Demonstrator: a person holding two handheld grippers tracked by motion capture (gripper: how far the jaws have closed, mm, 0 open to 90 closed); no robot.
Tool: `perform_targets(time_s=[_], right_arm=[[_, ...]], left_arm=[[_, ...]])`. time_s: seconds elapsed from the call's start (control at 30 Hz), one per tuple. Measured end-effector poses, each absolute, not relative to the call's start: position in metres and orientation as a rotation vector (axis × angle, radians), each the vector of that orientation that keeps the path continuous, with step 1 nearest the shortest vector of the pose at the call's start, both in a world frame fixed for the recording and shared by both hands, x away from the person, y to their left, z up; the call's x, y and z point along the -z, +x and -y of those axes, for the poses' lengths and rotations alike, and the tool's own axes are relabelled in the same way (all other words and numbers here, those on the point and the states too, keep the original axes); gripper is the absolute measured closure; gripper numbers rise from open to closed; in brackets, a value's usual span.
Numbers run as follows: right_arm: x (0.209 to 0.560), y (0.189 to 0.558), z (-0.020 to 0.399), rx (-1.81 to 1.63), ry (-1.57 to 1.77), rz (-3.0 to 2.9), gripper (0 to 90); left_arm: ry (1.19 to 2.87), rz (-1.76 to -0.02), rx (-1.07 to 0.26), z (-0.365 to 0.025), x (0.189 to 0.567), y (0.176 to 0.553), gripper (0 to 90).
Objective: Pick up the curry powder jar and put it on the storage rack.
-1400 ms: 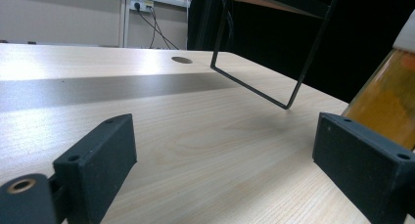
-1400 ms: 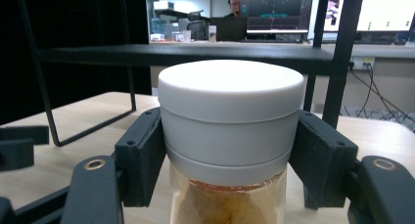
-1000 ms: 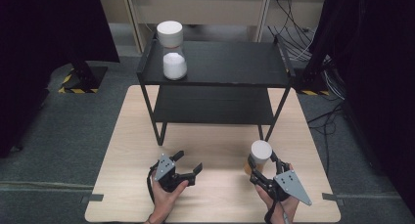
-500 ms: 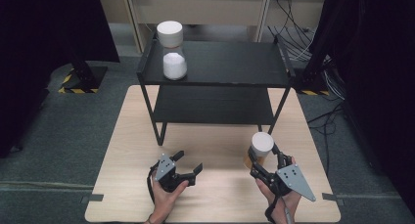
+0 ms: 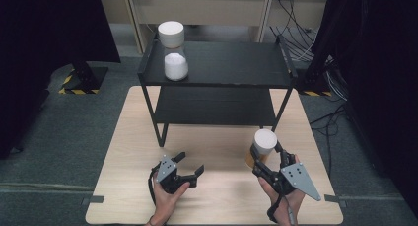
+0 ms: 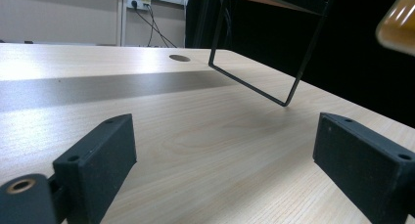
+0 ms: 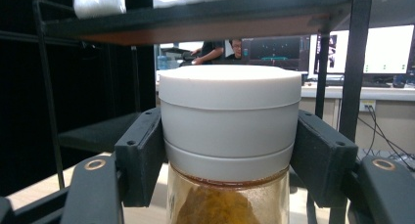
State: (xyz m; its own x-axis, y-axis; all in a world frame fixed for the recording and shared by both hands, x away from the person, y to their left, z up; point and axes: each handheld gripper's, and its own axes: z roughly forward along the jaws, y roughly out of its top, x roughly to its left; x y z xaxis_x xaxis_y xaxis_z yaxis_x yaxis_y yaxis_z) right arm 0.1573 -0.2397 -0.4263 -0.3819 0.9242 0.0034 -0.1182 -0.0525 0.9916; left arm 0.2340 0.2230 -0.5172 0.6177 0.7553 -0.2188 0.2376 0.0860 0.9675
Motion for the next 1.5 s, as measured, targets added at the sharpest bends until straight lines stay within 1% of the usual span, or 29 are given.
perform_targets(time_s=[0.47,1.5], right_arm=[[0.396,0.165,0.237,-1.588,0.899,-1.329,34.1],[0.360,0.182,0.226,-1.621,0.894,-1.288,34.1]], left_arm=[[1.474,-0.883,-0.469,-0.224,0.517,0.234,8.1],[1.470,-0.883,-0.471,-0.224,0.518,0.235,8.4]])
